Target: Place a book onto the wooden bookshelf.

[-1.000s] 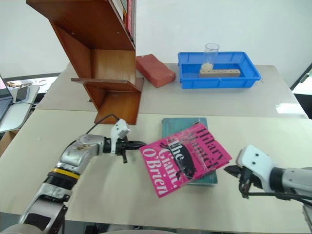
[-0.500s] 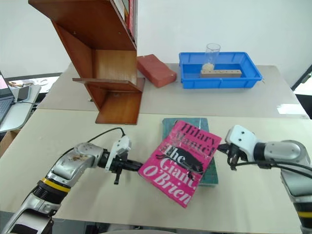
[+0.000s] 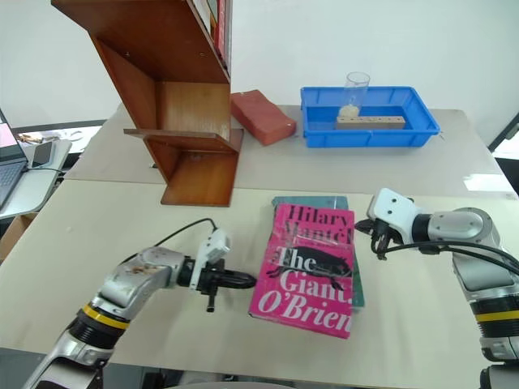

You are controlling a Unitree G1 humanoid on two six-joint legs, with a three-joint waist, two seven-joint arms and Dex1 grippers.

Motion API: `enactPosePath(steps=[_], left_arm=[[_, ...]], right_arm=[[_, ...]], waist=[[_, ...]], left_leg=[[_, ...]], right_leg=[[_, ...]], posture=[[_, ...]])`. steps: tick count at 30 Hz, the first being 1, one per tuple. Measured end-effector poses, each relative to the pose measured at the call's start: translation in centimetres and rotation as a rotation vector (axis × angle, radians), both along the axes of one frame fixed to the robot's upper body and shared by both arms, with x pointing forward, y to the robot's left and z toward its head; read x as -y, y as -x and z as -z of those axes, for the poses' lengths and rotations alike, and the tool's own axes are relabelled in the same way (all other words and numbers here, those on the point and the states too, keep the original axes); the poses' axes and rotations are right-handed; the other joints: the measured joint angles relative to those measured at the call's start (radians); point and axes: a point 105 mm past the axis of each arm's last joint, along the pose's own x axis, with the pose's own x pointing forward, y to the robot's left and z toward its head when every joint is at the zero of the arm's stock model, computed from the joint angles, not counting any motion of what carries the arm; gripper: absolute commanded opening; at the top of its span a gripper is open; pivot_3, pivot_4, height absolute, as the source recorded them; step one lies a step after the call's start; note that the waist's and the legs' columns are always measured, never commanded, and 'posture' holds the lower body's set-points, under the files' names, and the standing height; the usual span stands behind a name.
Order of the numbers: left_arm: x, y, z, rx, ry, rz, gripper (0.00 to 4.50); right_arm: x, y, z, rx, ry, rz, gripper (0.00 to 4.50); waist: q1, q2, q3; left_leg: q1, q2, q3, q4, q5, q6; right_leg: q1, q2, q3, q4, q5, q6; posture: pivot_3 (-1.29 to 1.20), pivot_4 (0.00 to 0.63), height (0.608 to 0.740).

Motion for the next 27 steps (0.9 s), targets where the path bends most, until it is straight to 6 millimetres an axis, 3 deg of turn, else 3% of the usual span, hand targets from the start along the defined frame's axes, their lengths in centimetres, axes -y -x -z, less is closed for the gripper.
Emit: enactPosePath(steps=[3,6,8,13,16,22,27], left_arm=[[-2.7,-0.8,-1.6,-0.071,0.055,-0.111,2.21],[-3.0,-0.6,-4.2,-0.259,0.248,-0.161,3.58],[-2.8,-0.1,-4.8,-0.347,0.304,-0.151,4.41],[-1.0,1.9,-2.9,-0.58,0.332,-0.147,4.47],[1.6,2.4,-1.6,-0.686,0.327,-0.15,4.47],[4.0,1.8,-1.0,-0.727,0.321,-0.181,4.47],[4.5,1.2,-0.5,-0.723,0.334,-0.217,4.47]], right_arm=[[1.3,0.5,-0.4,0.007,0.027,0.028,0.0],[2.0,1.2,-0.3,-0.006,0.045,0.037,0.0],[2.0,1.5,-0.2,-0.012,0.049,0.032,0.0],[1.9,2.5,0.5,-0.044,0.07,0.011,0.0],[1.1,2.9,0.3,-0.036,0.08,-0.022,0.0],[-0.6,3.2,0.6,-0.044,0.078,-0.078,0.0],[-3.8,3.6,1.3,-0.08,-0.021,-0.151,0.0]], waist=[[0.003,0.001,-0.001],[0.004,0.002,-0.001],[0.001,0.001,-0.001],[-0.007,0.003,-0.001],[-0.006,0.003,-0.001],[-0.006,0.002,-0.001],[-0.008,0.003,-0.001]], left_leg=[[0.0,0.0,0.0,0.0,0.0,0.0],[0.001,0.0,-0.001,0.001,0.0,0.0],[0.001,0.0,-0.001,0.001,0.0,0.0],[0.0,0.0,-0.002,0.0,0.0,0.0],[-0.001,-0.001,-0.003,0.003,0.0,0.0],[-0.002,-0.002,-0.004,0.005,0.0,0.0],[-0.001,-0.002,-0.005,0.005,0.0,0.0]], right_leg=[[-0.001,-0.001,-0.001,-0.002,0.0,0.0],[-0.001,-0.001,-0.003,-0.002,-0.001,0.003],[0.0,-0.001,-0.003,-0.002,-0.001,0.003],[0.002,0.0,-0.003,0.0,-0.001,0.002],[0.001,0.0,-0.003,0.002,-0.001,0.002],[0.002,-0.001,-0.003,0.003,-0.001,0.002],[0.002,-0.001,-0.004,0.004,-0.001,0.002]], posture=[[0.0,0.15,0.695],[0.0,0.15,0.695],[0.0,0.15,0.695],[0.0,0.15,0.695],[0.0,0.15,0.695],[0.0,0.15,0.695],[0.0,0.15,0.695]])
